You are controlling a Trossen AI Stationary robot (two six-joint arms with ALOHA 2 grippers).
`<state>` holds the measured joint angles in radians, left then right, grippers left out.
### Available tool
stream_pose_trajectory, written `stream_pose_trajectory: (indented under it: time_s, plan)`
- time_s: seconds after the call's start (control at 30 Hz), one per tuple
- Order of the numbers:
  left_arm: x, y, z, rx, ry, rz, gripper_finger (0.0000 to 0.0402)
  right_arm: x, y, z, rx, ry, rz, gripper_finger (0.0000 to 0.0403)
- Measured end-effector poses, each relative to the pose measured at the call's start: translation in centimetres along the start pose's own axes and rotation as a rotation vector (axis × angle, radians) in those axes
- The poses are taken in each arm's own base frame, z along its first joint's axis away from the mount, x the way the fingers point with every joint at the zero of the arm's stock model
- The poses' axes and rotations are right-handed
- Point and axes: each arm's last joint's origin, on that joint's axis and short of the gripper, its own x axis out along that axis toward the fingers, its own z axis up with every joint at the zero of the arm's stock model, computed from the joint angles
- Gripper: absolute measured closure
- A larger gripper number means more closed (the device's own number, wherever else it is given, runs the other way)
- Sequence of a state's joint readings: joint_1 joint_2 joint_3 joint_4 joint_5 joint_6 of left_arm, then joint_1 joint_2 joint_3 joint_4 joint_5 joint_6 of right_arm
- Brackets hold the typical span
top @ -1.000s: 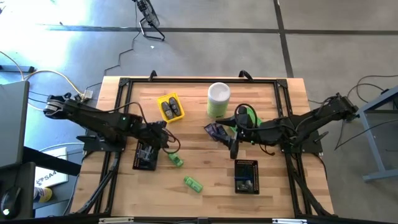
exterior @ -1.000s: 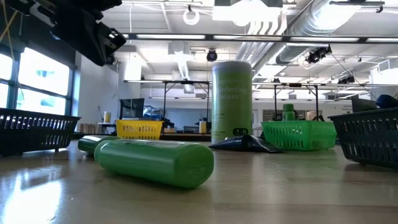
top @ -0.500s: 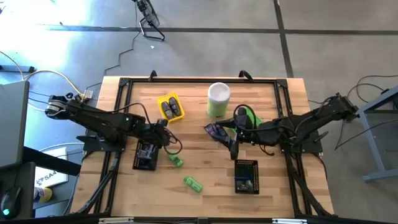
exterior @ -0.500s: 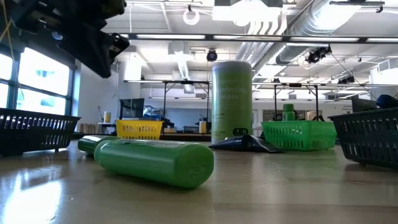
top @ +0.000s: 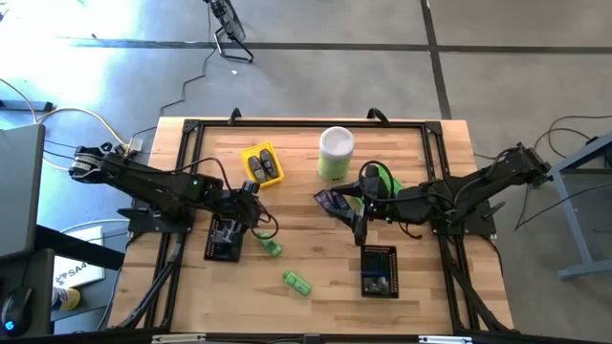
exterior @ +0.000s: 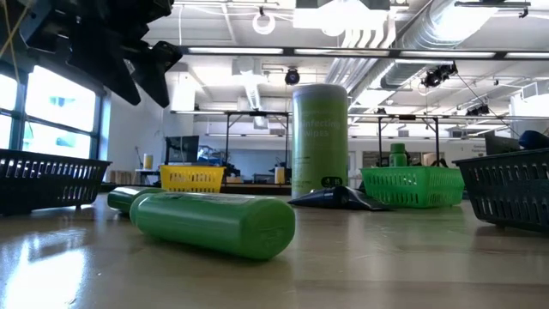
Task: Pick & Place Travel size toiletries
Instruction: Put the shampoo bottle bottle into the green bin
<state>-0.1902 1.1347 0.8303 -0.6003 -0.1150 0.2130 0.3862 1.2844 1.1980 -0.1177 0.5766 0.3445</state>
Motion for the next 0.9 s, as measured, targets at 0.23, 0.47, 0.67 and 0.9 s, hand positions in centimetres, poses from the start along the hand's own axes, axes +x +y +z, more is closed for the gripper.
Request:
stream_pose_trajectory:
  time_s: [0.23,0.47,0.67,0.9]
  plan:
    - [0.0,0.0,0.0,-0.008,-0.001,0.000,0.0122,0.0,0.0,0.0,0.000,0.000,0.000,0.0144]
    - [0.0,0.0,0.0,-0.010,-0.003,-0.001,0.0108,0.0,0.0,0.0,0.000,0.000,0.000,0.0144]
    - [0.6,-0.2,0.1,-0.062,0.004,-0.065,0.0108,0.0,0.0,0.0,-0.001,0.000,0.000,0.0144]
    - [2.9,-0.7,0.2,-0.057,0.058,-0.151,0.0108,0.0,0.0,-0.1,-0.009,0.012,-0.004,0.0144]
